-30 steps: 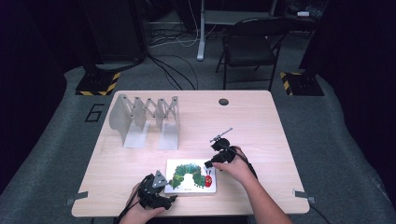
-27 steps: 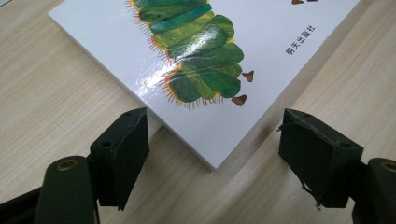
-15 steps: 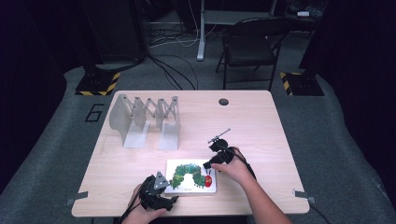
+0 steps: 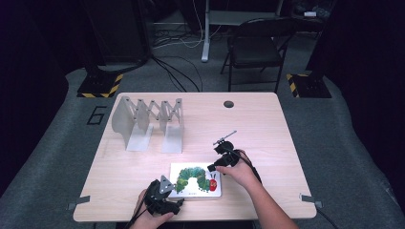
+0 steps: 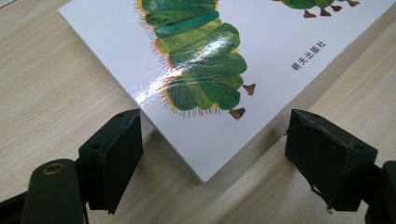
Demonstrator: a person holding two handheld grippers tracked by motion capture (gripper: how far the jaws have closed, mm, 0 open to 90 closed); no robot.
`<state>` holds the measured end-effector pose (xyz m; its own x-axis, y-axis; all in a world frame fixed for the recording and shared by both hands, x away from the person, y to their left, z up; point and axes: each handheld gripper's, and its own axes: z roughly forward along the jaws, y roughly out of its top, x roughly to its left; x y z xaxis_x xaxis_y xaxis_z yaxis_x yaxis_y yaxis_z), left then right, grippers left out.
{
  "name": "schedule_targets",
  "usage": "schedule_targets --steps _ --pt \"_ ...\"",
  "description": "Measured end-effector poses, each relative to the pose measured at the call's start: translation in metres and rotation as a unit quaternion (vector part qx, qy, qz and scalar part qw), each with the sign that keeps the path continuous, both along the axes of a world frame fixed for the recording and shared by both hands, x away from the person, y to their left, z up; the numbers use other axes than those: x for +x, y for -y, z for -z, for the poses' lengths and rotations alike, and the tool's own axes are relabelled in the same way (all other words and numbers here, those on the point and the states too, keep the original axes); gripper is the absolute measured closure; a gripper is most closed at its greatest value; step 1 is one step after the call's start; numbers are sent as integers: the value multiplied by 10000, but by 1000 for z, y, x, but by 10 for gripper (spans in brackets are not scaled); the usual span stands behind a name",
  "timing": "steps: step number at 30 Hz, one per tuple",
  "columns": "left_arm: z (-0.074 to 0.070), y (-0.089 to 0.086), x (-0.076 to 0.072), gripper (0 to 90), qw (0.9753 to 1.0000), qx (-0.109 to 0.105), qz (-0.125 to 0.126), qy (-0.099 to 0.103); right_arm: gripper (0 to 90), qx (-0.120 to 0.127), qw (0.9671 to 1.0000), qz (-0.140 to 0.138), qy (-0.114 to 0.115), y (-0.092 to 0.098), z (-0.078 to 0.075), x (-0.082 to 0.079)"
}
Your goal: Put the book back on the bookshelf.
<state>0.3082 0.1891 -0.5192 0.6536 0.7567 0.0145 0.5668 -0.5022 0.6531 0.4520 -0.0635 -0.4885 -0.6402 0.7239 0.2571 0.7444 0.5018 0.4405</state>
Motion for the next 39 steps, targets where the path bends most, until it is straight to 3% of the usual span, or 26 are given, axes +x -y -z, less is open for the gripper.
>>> schedule_targets --steps 4,14,21,30,39 --pt "0 2 0 189 9999 5 -127 18 420 -22 10000 -7 -8 0 0 1" --pt "2 3 4 129 10000 0 -63 7 450 -228 9997 -12 57 -3 0 -2" --pt "2 7 1 122 9998 33 -209 17 442 -51 9999 134 -33 -2 -3 0" --pt "2 10 0 88 9997 37 -233 -51 441 20 9999 162 38 -3 -10 -1" --pt "3 9 2 66 9998 2 -162 -77 462 -84 9999 51 -26 -3 -4 2"
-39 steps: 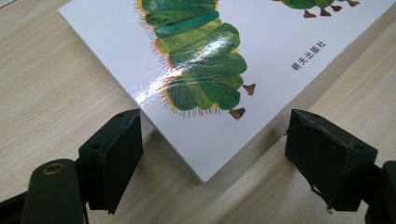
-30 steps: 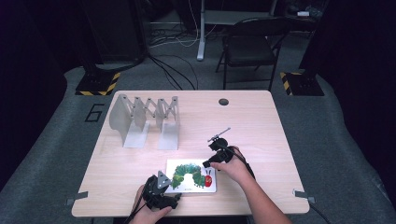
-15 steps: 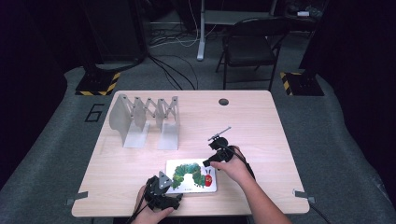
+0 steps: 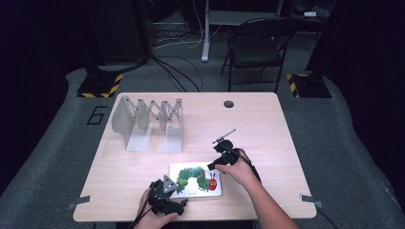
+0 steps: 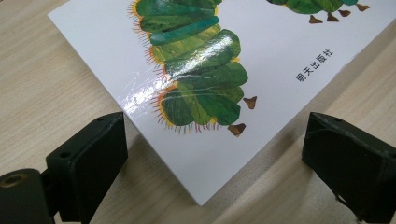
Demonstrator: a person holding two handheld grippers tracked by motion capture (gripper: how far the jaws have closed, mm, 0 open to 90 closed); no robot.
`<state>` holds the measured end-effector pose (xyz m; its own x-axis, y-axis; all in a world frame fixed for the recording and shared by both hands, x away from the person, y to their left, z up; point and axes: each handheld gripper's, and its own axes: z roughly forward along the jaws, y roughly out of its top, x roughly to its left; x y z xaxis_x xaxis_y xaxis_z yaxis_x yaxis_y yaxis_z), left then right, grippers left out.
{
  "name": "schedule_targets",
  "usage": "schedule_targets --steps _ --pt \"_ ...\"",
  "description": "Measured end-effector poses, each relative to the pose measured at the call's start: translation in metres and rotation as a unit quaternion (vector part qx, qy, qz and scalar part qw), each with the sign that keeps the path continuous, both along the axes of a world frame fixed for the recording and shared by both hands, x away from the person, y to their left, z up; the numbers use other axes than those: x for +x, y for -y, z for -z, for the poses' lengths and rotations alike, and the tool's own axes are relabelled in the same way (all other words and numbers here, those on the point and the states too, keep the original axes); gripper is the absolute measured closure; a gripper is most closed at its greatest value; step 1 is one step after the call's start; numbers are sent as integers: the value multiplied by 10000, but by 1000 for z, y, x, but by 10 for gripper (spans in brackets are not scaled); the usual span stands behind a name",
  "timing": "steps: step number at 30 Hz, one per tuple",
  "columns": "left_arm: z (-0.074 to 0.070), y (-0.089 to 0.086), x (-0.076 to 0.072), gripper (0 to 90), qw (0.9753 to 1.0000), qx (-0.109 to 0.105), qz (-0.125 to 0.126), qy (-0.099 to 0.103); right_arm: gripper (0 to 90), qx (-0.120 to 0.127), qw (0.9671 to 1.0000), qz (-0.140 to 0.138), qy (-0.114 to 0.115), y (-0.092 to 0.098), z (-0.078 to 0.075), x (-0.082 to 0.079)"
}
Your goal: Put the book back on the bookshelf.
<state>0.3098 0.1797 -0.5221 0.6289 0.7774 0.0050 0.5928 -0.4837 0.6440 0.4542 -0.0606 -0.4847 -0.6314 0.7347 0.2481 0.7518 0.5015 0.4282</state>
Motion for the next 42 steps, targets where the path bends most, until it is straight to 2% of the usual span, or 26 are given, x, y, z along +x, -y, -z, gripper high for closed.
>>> schedule_targets --steps 4,7,15,21,25,30,37,42 --pt "0 -1 0 66 10000 29 22 39 461 -110 9999 1 58 -3 5 -1" --pt "0 0 0 65 10000 19 19 32 454 -90 10000 22 9 -3 5 0" --pt "0 1 -2 65 10000 12 -44 31 440 241 9991 274 -230 2 2 3" --pt "0 1 -1 51 9999 50 -87 48 443 304 9992 228 -136 3 -4 1" --pt "0 0 0 31 10000 89 -39 -21 446 362 9990 217 -144 2 -7 0" --pt "1 0 0 22 9999 85 -55 -1 449 314 9993 140 -136 1 -5 1" --pt "1 0 0 22 10000 67 -44 37 452 38 9999 78 -116 -5 5 1" --pt "1 0 0 19 10000 50 -17 18 453 73 9998 97 -134 -4 5 2"
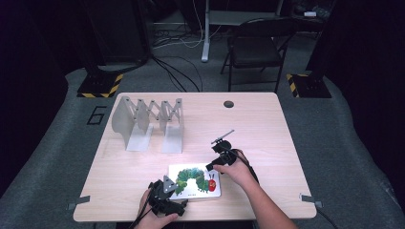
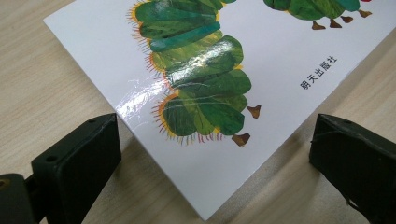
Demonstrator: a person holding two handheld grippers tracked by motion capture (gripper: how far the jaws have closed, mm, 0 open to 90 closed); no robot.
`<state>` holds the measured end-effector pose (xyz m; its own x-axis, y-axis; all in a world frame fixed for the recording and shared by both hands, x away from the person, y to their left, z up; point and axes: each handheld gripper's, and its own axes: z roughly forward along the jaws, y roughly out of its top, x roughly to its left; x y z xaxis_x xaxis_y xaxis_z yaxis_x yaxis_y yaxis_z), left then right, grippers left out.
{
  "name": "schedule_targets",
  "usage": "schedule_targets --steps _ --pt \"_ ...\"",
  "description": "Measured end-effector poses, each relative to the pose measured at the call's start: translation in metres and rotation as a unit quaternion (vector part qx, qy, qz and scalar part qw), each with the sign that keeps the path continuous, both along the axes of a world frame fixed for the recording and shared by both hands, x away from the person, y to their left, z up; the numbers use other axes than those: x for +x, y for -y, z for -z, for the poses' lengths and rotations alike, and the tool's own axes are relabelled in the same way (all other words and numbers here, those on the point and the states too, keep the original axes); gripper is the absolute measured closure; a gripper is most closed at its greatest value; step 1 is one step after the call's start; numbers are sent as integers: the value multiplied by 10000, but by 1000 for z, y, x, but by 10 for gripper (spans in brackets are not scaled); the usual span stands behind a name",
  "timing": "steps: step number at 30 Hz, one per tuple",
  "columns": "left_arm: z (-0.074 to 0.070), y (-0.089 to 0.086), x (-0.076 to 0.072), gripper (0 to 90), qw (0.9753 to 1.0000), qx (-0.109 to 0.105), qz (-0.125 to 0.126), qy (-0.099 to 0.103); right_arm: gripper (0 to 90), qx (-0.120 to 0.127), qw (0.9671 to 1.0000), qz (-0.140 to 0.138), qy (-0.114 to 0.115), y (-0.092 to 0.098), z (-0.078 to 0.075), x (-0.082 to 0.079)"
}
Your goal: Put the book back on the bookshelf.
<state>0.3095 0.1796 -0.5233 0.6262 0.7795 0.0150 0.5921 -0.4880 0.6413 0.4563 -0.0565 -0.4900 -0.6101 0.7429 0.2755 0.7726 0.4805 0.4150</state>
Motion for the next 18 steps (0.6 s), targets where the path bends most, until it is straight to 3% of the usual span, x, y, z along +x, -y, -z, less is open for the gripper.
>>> schedule_targets --steps 6,8,15,18 --pt "1 1 0 18 10000 -57 37 -1 443 54 10000 28 -30 1 0 1" --pt "0 1 -1 18 10000 24 68 22 442 52 10000 35 -13 1 1 1" --pt "0 1 0 18 10000 5 78 22 428 -38 9999 67 141 3 1 2" --pt "0 0 1 16 9999 -4 132 28 428 -32 10000 63 71 3 1 2"
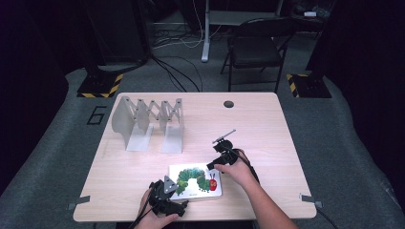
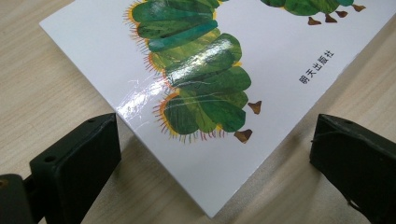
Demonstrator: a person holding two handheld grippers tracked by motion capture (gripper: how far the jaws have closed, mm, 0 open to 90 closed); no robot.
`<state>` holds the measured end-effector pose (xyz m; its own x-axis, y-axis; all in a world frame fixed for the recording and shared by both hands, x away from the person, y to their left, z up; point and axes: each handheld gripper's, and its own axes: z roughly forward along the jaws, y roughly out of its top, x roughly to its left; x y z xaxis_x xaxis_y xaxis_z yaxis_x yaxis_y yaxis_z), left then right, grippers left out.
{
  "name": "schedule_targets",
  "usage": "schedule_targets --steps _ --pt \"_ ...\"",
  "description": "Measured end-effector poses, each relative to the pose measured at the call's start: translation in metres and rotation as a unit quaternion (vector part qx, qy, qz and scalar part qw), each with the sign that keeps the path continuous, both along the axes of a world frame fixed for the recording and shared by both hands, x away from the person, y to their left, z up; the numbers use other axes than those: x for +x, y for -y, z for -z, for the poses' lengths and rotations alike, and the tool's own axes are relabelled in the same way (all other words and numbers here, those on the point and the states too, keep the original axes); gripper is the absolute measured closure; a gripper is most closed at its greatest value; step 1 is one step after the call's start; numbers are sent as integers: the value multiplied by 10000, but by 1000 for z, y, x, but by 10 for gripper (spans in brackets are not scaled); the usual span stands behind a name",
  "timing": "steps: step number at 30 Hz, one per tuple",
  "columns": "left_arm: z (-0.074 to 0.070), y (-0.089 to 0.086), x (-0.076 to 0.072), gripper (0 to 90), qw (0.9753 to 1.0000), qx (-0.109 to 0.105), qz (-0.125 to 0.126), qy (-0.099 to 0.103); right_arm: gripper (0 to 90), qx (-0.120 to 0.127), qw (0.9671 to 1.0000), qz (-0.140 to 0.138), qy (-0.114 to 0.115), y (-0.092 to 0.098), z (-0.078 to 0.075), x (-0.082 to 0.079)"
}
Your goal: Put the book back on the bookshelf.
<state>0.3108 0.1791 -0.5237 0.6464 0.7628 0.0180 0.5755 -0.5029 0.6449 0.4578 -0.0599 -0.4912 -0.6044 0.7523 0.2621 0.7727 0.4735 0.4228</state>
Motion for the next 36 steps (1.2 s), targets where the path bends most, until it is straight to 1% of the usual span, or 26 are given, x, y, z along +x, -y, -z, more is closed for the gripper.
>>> schedule_targets --steps 3,6,8,11,12,14,17,18,19,23,24,25,26,27,28,31,34,35,36 --pt "0 0 0 14 10000 -9 -8 -2 433 10 10000 -3 -88 -2 3 0" --pt "0 0 1 13 10000 -14 11 -10 431 4 9999 6 -115 -3 3 -1" --pt "1 1 0 10 10000 -14 -2 -5 431 98 9998 22 -156 -1 3 1" --pt "1 1 0 4 10000 -16 13 16 432 103 9998 -16 -178 2 3 1" --pt "1 1 0 4 10000 -16 9 16 432 101 9996 63 -247 1 1 0" --pt "1 1 0 3 10000 -35 15 8 434 91 9998 49 -187 0 0 -1" --pt "1 2 0 1 10000 -10 -1 -2 433 65 9998 -13 -166 1 -1 -1" --pt "1 2 0 0 10000 -11 -7 -2 434 82 9998 -6 -174 1 0 0" --pt "1 2 0 0 10000 -11 -7 -2 436 124 9996 75 -252 1 -1 -1" --pt "1 3 0 0 10000 -8 -67 22 437 146 9994 110 -289 2 -2 -1" --pt "1 3 0 0 10000 3 -68 -26 437 178 9994 82 -283 3 -2 -1" --pt "1 4 0 0 10000 0 -97 -10 437 196 9994 73 -282 3 -2 0" --pt "1 4 0 0 9999 0 -101 -11 437 231 9991 149 -325 3 -3 -1" --pt "1 4 0 0 10000 0 -99 -12 438 248 9991 132 -324 4 -3 -1" --pt "1 4 0 0 10000 0 -99 -12 437 264 9992 86 -270 5 -3 0" --pt "1 4 0 0 9999 -4 -118 -13 438 300 9992 70 -253 7 -5 0" --pt "1 4 0 0 9999 -2 -120 -12 439 291 9992 63 -252 6 -8 -1" --pt "1 4 0 0 9999 -2 -124 -11 439 298 9991 109 -264 5 -9 -2" --pt "1 4 0 0 9999 7 -105 -19 442 272 9993 93 -233 5 -9 -2"
